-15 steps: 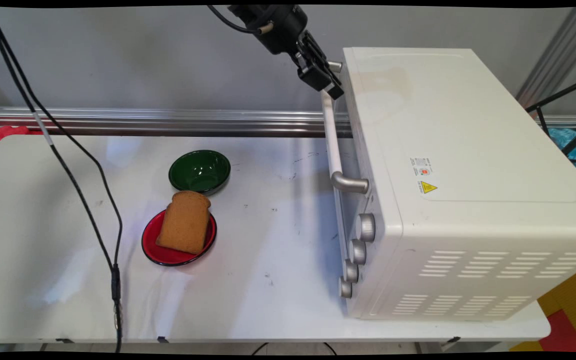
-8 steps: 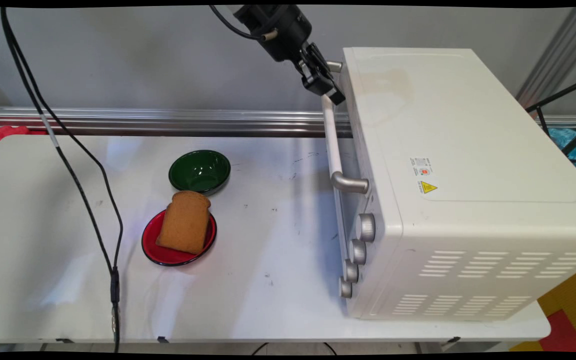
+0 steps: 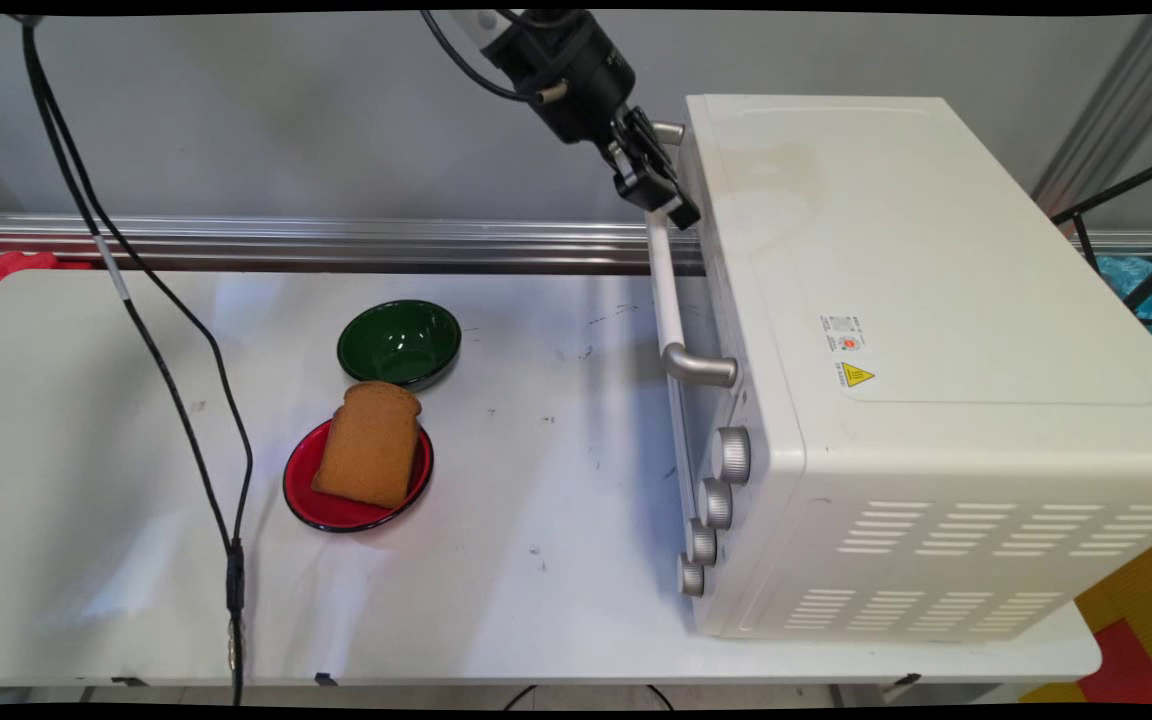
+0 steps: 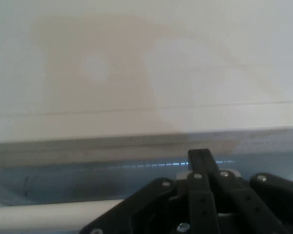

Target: Open the oven

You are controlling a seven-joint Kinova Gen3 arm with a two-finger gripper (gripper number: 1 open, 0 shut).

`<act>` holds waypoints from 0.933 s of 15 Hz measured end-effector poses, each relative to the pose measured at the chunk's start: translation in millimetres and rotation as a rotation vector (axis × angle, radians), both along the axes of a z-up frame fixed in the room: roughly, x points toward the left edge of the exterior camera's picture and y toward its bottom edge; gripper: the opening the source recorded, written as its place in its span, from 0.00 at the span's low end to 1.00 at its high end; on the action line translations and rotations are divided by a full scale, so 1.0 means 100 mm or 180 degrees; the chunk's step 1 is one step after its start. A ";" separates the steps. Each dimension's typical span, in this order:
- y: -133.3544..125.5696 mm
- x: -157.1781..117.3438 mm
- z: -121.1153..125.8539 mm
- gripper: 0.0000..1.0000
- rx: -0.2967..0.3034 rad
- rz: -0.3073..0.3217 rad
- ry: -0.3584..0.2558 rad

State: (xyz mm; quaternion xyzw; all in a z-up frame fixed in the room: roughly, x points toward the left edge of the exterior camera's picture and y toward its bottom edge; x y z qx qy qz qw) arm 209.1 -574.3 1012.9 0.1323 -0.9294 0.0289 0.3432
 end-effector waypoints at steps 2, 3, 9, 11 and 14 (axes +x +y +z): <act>-0.01 -0.02 -0.05 0.00 0.0007 0.0004 0.0003; -0.01 -0.02 -0.08 0.00 0.0009 0.0007 0.0000; -0.02 0.05 -0.18 0.00 0.0019 0.0034 -0.0077; 0.00 0.11 -0.19 0.00 0.0030 0.0057 -0.0104; 0.07 0.23 -0.20 0.00 0.0053 0.0106 -0.0147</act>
